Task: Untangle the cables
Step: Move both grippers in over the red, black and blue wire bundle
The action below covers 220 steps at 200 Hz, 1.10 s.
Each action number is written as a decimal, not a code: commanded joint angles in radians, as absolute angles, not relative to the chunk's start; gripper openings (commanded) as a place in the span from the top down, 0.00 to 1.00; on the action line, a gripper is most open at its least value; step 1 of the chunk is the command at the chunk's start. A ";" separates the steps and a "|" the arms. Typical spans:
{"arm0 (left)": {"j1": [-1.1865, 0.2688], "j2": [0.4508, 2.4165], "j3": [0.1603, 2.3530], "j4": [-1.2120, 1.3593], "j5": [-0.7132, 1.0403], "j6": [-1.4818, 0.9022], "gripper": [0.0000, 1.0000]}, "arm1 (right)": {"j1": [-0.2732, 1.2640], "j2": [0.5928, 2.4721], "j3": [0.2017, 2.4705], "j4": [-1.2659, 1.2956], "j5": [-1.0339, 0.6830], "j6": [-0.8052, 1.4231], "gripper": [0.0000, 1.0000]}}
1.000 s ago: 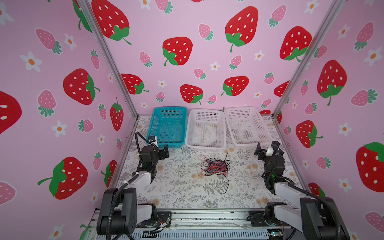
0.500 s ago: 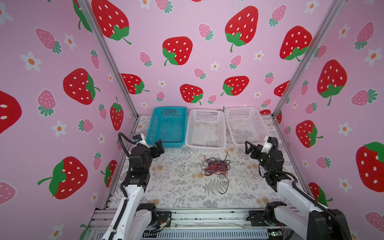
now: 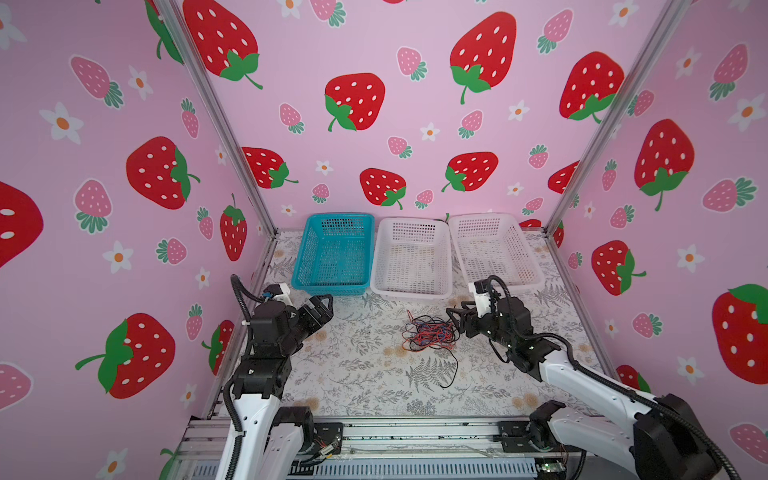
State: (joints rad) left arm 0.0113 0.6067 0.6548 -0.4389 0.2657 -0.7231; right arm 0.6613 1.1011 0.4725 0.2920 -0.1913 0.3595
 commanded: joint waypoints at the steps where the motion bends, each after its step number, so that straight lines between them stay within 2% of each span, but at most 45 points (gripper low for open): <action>1: -0.022 0.546 0.612 -0.530 0.306 -0.813 0.01 | 0.722 1.131 0.494 0.217 -0.147 0.317 0.37; 29: -0.085 0.499 0.590 -0.604 0.233 -0.818 0.01 | 0.760 1.120 0.441 0.244 -0.132 0.337 0.36; 53: -0.137 0.509 0.582 -0.642 0.188 -0.813 0.00 | 0.764 1.157 0.416 0.261 -0.095 0.350 0.40; 84: -0.236 0.558 0.574 -0.647 0.102 -0.826 0.03 | 0.766 1.233 0.434 0.286 -0.099 0.348 0.53; 126: -0.417 0.630 0.587 -0.637 -0.062 -0.865 0.03 | 0.770 1.338 0.421 0.370 -0.110 0.345 0.61; 168: -0.552 0.707 0.562 -0.572 -0.124 -0.920 0.03 | 0.784 1.443 0.419 0.444 -0.179 0.347 0.78; 213: -0.671 0.770 0.536 -0.477 -0.141 -0.979 0.05 | 0.829 1.440 0.383 0.558 -0.280 0.357 0.99; 220: -0.691 0.780 0.533 -0.458 -0.138 -0.988 0.05 | 0.835 1.444 0.376 0.583 -0.308 0.364 1.00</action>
